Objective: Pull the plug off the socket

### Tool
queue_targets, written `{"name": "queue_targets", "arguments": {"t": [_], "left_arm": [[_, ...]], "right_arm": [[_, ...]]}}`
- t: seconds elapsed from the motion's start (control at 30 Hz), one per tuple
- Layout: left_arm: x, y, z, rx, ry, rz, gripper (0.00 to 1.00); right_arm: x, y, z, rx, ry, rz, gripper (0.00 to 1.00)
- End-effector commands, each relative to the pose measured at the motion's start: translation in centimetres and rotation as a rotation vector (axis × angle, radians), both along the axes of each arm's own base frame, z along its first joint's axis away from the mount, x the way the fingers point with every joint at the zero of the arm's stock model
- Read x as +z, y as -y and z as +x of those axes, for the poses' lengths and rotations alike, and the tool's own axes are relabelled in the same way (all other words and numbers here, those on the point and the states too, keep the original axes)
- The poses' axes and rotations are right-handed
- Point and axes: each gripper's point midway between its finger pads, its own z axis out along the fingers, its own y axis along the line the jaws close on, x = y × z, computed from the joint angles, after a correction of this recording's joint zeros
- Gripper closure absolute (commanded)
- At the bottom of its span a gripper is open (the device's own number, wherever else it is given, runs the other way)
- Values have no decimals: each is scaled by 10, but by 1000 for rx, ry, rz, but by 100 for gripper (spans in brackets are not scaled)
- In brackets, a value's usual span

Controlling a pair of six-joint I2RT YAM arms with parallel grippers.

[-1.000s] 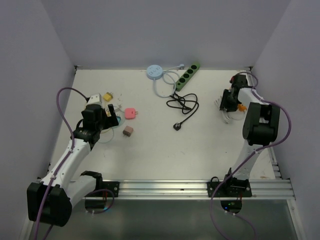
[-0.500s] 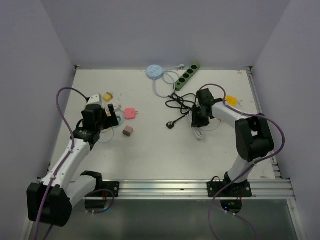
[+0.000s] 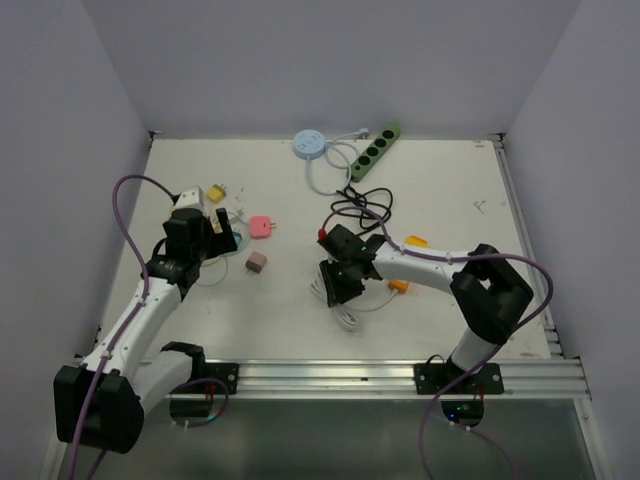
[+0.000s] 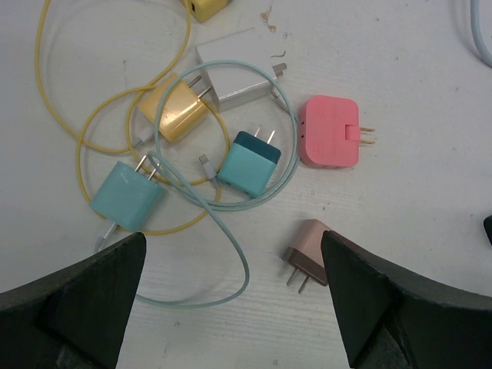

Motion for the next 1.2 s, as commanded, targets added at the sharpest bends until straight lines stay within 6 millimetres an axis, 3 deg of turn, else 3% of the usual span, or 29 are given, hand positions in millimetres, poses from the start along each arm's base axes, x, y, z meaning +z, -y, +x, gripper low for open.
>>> {"name": "queue_targets", "arguments": {"t": [0.0, 0.03, 0.13, 0.23, 0.33, 0.43, 0.5, 0.53, 0.63, 0.77, 0.83, 0.93, 1.0, 1.17], "left_arm": [[14, 4, 7, -18, 58, -4, 1], [14, 5, 7, -23, 58, -7, 1], [12, 8, 8, -38, 53, -15, 1], [8, 10, 8, -45, 39, -18, 1], [5, 11, 8, -51, 31, -19, 1], [3, 13, 6, -58, 28, -17, 1], [2, 15, 5, -64, 25, -16, 1], [1, 16, 5, -72, 22, -13, 1], [1, 20, 4, -85, 24, -7, 1], [-1, 23, 4, -96, 18, -2, 1], [-1, 25, 5, -100, 19, -7, 1], [-3, 28, 5, -114, 13, -12, 1], [-3, 28, 6, -116, 9, -14, 1], [-2, 28, 7, -116, 14, -12, 1]], "right_arm": [[21, -23, -18, 82, -13, 41, 78], [23, -26, -23, 107, -10, 37, 74], [40, -33, -21, 107, 22, 70, 47], [62, -39, -10, 101, 81, 102, 36], [79, -29, 5, 73, 160, 46, 31], [105, -6, 35, -11, 291, -47, 26], [108, 22, 46, -96, 313, -121, 26], [112, 46, 58, -176, 338, -154, 26], [113, 97, 75, -376, 326, -179, 26], [113, 159, 77, -573, 346, -273, 23], [109, 180, 76, -644, 337, -310, 18], [102, 190, 75, -717, 318, -315, 9], [97, 183, 79, -728, 304, -280, 6], [73, 167, 88, -749, 242, -240, 10]]}}
